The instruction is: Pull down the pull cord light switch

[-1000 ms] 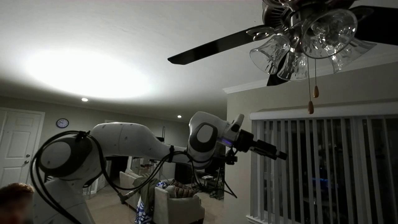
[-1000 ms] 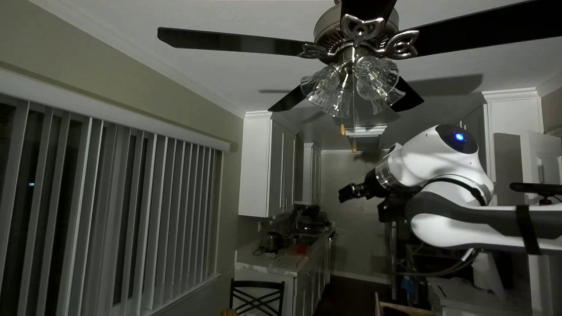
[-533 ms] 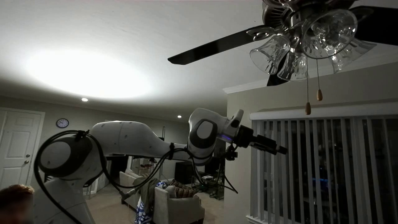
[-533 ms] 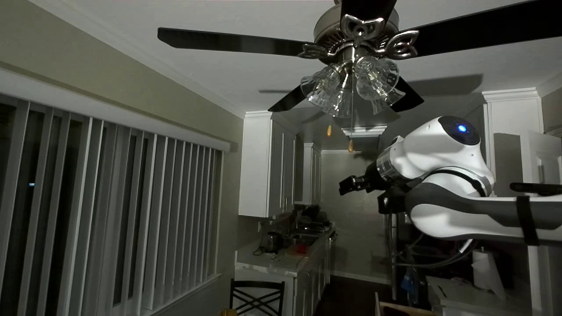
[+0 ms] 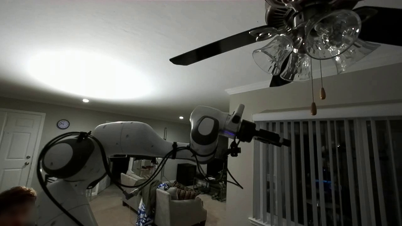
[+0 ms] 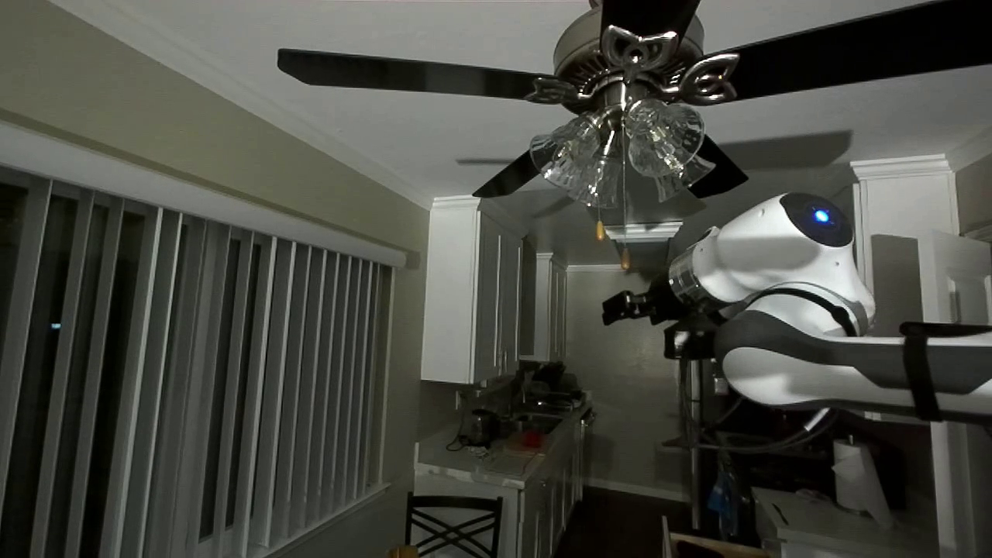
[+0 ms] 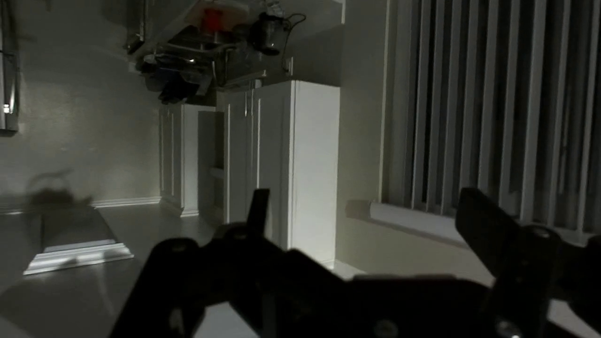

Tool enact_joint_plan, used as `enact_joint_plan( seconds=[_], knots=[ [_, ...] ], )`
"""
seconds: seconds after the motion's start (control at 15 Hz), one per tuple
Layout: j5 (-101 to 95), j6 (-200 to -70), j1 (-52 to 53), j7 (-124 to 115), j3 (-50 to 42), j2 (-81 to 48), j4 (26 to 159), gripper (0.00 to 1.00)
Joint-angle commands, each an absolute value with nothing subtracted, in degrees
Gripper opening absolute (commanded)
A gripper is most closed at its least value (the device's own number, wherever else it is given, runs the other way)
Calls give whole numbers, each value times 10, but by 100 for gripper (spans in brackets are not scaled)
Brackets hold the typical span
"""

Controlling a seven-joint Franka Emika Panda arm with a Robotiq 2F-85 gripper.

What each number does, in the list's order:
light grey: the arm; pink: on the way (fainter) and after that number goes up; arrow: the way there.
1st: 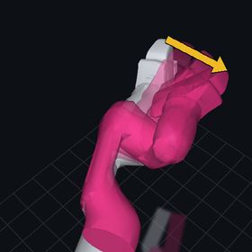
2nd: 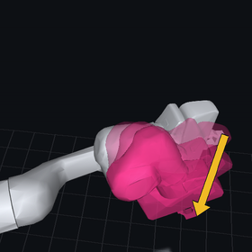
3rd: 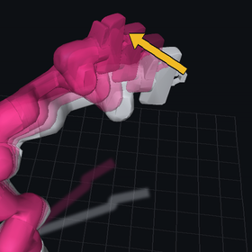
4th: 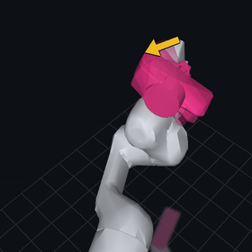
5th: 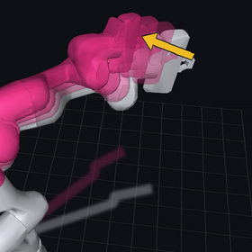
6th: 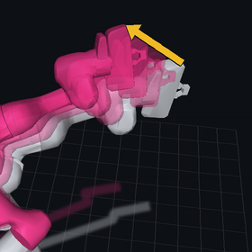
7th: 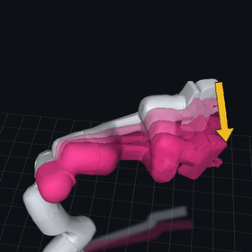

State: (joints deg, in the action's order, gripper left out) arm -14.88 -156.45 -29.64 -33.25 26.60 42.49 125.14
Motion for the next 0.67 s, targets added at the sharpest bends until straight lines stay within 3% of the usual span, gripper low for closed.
enact_joint_plan(
  seconds=[0.0,0.4,0.6],
  knots=[
    [-176,-1586,-398,-431,310,424,1194,100],
    [-184,-1589,-589,-558,404,442,1100,100],
    [-169,-1566,-626,-563,418,450,1069,100]
  ],
)
